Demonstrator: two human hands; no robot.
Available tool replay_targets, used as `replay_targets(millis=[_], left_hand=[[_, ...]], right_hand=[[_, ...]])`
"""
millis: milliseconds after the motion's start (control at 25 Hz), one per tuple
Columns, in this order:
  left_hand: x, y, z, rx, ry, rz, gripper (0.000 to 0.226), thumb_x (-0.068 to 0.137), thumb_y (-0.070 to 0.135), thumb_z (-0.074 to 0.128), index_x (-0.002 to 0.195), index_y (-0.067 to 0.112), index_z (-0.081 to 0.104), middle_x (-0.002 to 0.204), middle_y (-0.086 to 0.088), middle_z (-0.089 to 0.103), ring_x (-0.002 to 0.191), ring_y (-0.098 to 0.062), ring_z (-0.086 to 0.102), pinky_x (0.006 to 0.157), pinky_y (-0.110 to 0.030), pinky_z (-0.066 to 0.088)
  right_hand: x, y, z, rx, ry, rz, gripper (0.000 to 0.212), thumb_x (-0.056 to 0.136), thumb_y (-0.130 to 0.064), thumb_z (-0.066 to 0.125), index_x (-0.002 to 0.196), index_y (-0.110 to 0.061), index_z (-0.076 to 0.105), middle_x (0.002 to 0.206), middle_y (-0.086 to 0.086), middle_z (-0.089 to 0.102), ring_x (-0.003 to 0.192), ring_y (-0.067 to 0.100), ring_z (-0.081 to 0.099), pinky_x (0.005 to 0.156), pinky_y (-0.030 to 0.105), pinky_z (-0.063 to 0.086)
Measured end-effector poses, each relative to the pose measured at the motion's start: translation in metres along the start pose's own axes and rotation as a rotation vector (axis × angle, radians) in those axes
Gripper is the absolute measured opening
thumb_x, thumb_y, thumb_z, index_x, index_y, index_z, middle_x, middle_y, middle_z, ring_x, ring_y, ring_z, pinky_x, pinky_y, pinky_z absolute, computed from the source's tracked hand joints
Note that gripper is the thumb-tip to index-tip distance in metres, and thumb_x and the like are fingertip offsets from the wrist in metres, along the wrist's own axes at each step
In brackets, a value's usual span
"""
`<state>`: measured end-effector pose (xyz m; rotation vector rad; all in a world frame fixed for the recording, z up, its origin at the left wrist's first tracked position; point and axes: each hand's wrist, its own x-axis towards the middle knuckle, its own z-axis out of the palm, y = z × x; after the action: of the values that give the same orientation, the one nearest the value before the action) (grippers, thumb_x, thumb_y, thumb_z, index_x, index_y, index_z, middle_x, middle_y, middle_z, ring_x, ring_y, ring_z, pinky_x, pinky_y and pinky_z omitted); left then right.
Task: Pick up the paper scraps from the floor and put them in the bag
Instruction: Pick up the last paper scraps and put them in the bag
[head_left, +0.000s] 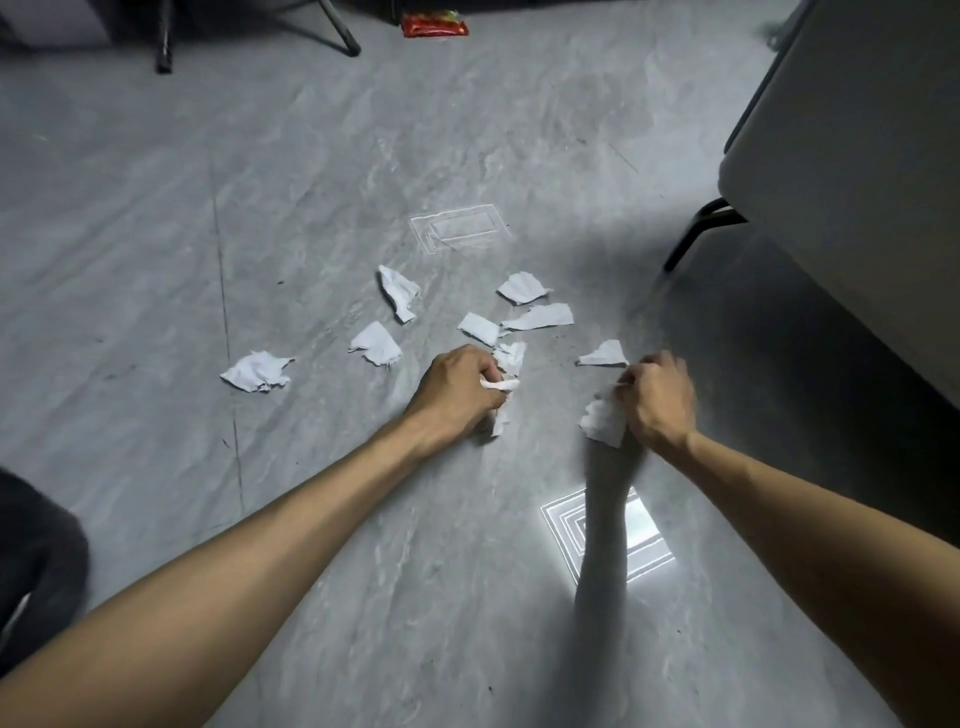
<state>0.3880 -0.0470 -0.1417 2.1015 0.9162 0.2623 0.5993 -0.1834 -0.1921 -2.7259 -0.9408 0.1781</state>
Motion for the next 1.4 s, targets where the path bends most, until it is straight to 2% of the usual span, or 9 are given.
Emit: replay_targets(millis=[160,280,400,600,680,880,1000,1200,1400], left_hand=[[0.011,-0.003,0.016,0.02,-0.08,0.114,0.011,0.077,0.015,0.072,0.075,0.005,0.068,0.123,0.0,0.065,0.106,-0.009,0.059,0.076,-0.003,0.034],[0.014,-0.012,0.041,0.276,-0.274,0.26,0.01,0.078,0.019,0.067,0.079,0.009,0.064,0.113,-0.003,0.068,0.107,-0.023,0.059,0.09,-0.027,0.046],[0.007,-0.03,0.058,0.449,-0.288,0.296,0.01,0.084,0.023,0.063,0.082,0.013,0.061,0.101,-0.001,0.062,0.099,-0.024,0.054,0.08,-0.039,0.05],[-0.003,-0.044,0.049,0.301,-0.23,0.234,0.012,0.086,0.019,0.066,0.079,0.011,0.061,0.081,-0.002,0.058,0.081,-0.026,0.06,0.069,-0.034,0.047],[-0.009,-0.042,0.033,0.169,-0.177,0.103,0.011,0.084,0.014,0.069,0.075,0.012,0.063,0.072,-0.003,0.061,0.065,-0.023,0.064,0.061,-0.03,0.05],[-0.025,-0.027,-0.058,-0.151,0.109,-0.114,0.007,0.077,0.003,0.069,0.073,0.009,0.067,0.057,0.002,0.067,0.043,0.002,0.06,0.046,-0.006,0.039],[-0.051,-0.019,-0.142,-0.219,0.22,-0.117,0.005,0.071,0.012,0.073,0.07,0.017,0.071,0.054,0.003,0.071,0.05,-0.005,0.065,0.049,-0.018,0.046],[-0.119,-0.027,-0.273,-0.211,0.407,-0.072,0.005,0.066,0.024,0.07,0.069,0.02,0.07,0.063,-0.004,0.074,0.075,-0.03,0.073,0.078,-0.047,0.056],[-0.194,-0.069,-0.362,-0.138,0.566,-0.147,0.008,0.064,0.02,0.072,0.072,0.018,0.071,0.066,-0.002,0.075,0.063,-0.015,0.068,0.072,-0.033,0.052]], right_hand=[[0.001,0.011,0.002,0.075,-0.086,0.111,0.021,0.086,-0.007,0.055,0.095,0.006,0.07,0.106,0.022,0.066,0.101,0.038,0.062,0.081,0.035,0.048],[-0.004,0.007,0.006,0.192,-0.123,0.084,0.019,0.085,-0.005,0.054,0.084,0.006,0.069,0.092,0.026,0.07,0.089,0.038,0.067,0.073,0.035,0.05],[-0.014,0.003,0.011,0.276,-0.142,0.01,0.013,0.081,-0.001,0.058,0.082,0.003,0.07,0.088,0.023,0.07,0.086,0.034,0.067,0.073,0.032,0.049],[-0.028,-0.032,0.012,0.539,-0.148,0.056,0.006,0.079,-0.01,0.072,0.075,-0.012,0.069,0.066,-0.002,0.063,0.059,0.006,0.054,0.051,0.011,0.041],[-0.032,-0.052,0.012,0.686,-0.211,0.112,0.014,0.082,-0.01,0.071,0.072,-0.015,0.064,0.065,-0.002,0.06,0.059,0.01,0.053,0.052,0.015,0.041],[-0.047,-0.123,0.002,0.914,-0.307,0.102,0.01,0.084,-0.006,0.067,0.077,-0.011,0.061,0.076,0.008,0.061,0.074,0.021,0.06,0.063,0.028,0.047],[-0.061,-0.186,-0.015,0.985,-0.389,-0.029,0.012,0.084,-0.006,0.067,0.075,-0.012,0.061,0.079,0.009,0.062,0.076,0.022,0.061,0.079,0.043,0.054],[-0.095,-0.313,-0.055,1.097,-0.464,-0.264,0.018,0.085,-0.006,0.066,0.071,-0.016,0.061,0.069,-0.001,0.061,0.07,0.017,0.06,0.079,0.033,0.055],[-0.144,-0.457,-0.096,1.079,-0.561,-0.593,0.016,0.087,-0.001,0.063,0.074,-0.011,0.06,0.073,0.009,0.058,0.068,0.016,0.055,0.073,0.031,0.053]])
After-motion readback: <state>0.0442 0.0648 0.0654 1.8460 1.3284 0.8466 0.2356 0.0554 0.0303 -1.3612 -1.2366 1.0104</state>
